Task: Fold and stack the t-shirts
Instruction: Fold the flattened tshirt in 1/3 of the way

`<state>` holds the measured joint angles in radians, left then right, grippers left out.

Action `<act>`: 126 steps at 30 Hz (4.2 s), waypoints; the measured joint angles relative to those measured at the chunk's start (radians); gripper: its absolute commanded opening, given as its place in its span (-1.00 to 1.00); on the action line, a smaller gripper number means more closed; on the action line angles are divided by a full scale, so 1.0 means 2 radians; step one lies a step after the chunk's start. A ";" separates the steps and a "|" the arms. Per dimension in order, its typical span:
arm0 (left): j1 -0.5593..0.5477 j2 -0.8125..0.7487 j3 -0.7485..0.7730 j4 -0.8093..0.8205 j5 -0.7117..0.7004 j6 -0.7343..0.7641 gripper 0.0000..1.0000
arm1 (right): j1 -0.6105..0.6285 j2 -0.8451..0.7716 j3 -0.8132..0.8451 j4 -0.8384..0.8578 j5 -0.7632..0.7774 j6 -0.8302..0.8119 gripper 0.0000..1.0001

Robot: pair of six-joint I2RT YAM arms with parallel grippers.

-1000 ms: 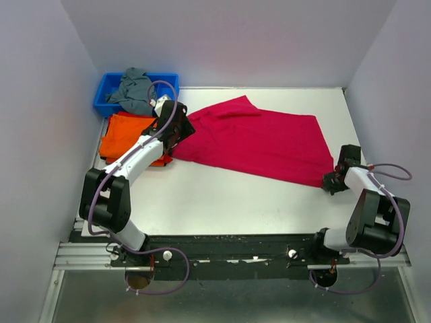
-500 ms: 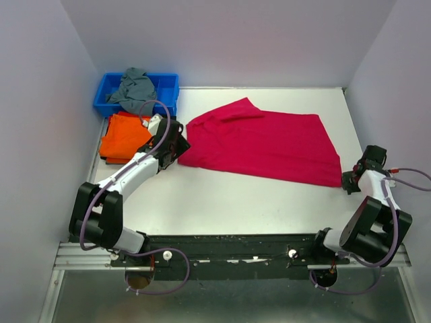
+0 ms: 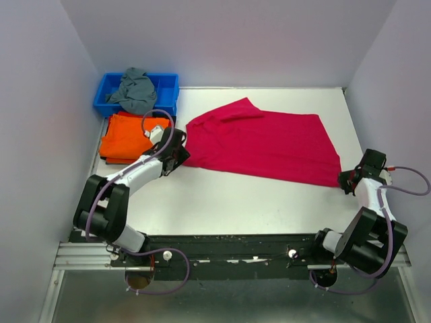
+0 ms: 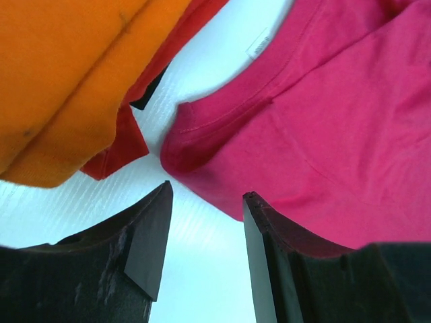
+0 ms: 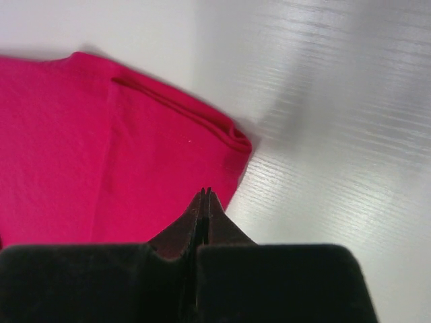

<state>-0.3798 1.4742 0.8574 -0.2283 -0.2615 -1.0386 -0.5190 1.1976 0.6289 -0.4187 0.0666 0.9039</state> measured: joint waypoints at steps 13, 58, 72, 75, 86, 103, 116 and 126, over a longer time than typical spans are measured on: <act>0.003 0.080 0.007 0.012 -0.004 -0.028 -0.56 | 0.000 -0.001 -0.012 0.029 -0.027 -0.008 -0.87; 0.060 0.004 -0.037 0.058 0.017 0.011 -1.00 | 0.000 0.008 -0.046 0.014 -0.084 -0.054 -0.07; 0.060 0.004 -0.037 0.058 0.016 0.013 -1.00 | 0.000 0.005 -0.046 -0.007 -0.060 -0.053 -0.15; 0.060 0.004 -0.037 0.058 0.016 0.013 -1.00 | 0.000 0.021 -0.043 0.006 -0.064 -0.046 -0.32; 0.060 0.002 -0.037 0.058 0.015 0.014 -1.00 | 0.000 0.035 -0.040 0.025 -0.067 -0.033 -0.99; 0.047 -0.046 0.007 0.022 0.015 0.006 -1.00 | 0.000 0.019 0.107 -0.059 -0.073 -0.029 -0.99; 0.046 -0.088 0.222 -0.094 0.004 0.026 -1.00 | 0.000 -0.056 0.312 -0.174 -0.078 -0.029 -0.99; 0.045 -0.115 0.435 -0.170 -0.046 0.077 -1.00 | 0.000 -0.105 0.522 -0.210 -0.103 -0.050 -0.99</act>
<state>-0.2890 1.2434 1.7264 -0.5678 -0.3538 -0.8841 -0.5190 0.9886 1.6730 -0.8394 -0.1402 0.8036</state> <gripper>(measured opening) 0.039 0.015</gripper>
